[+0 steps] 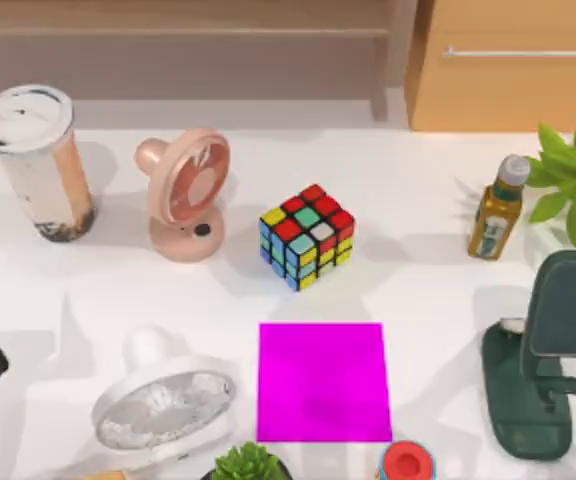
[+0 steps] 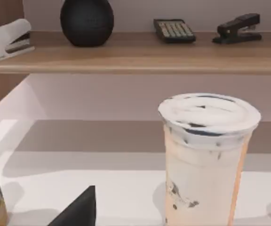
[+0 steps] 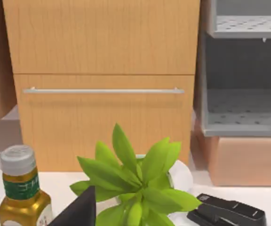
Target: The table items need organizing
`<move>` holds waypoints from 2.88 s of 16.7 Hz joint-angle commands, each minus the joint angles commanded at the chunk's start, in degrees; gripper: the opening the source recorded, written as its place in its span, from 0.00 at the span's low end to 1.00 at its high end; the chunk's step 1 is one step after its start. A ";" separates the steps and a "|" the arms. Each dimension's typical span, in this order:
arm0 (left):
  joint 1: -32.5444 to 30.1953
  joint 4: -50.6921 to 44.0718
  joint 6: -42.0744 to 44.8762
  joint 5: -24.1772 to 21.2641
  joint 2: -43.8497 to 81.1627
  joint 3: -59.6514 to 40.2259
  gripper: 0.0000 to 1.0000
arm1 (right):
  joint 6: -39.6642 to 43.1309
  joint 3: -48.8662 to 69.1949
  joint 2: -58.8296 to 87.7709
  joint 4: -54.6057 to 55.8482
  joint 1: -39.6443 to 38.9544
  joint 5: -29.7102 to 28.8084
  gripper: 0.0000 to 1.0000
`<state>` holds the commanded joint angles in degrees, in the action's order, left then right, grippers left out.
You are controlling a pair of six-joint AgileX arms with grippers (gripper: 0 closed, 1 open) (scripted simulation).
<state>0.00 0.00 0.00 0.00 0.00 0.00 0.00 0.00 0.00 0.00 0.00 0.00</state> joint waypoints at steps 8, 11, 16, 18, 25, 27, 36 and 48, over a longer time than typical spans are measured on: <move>0.00 0.00 0.00 0.00 0.00 0.00 1.00 | 12.60 8.46 11.88 -9.09 2.33 -0.02 1.00; 0.00 0.00 0.00 0.00 0.00 0.00 1.00 | 26.77 16.38 24.53 -17.62 4.50 -0.05 1.00; 0.00 0.00 0.00 0.00 0.00 0.00 1.00 | 54.21 31.33 47.73 -33.69 8.62 -0.11 1.00; 0.00 0.00 0.00 0.00 0.00 0.00 1.00 | 63.89 37.18 56.39 -39.91 10.20 -0.12 1.00; 0.00 0.00 0.00 0.00 0.00 0.00 1.00 | 91.18 52.98 80.16 -56.65 14.48 -0.12 1.00; 0.00 0.00 0.00 0.00 0.00 0.00 1.00 | 95.35 55.49 83.92 -59.30 15.16 -0.13 1.00; 0.00 0.00 0.00 0.00 0.00 0.00 1.00 | 97.26 55.98 86.19 -59.62 15.30 -0.12 1.00; 0.00 0.00 0.00 0.00 0.00 0.00 1.00 | 97.11 43.88 95.75 -37.89 15.38 -0.13 1.00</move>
<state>0.00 0.00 0.00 0.00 0.00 0.00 97.11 43.88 95.75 -37.89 15.38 -0.13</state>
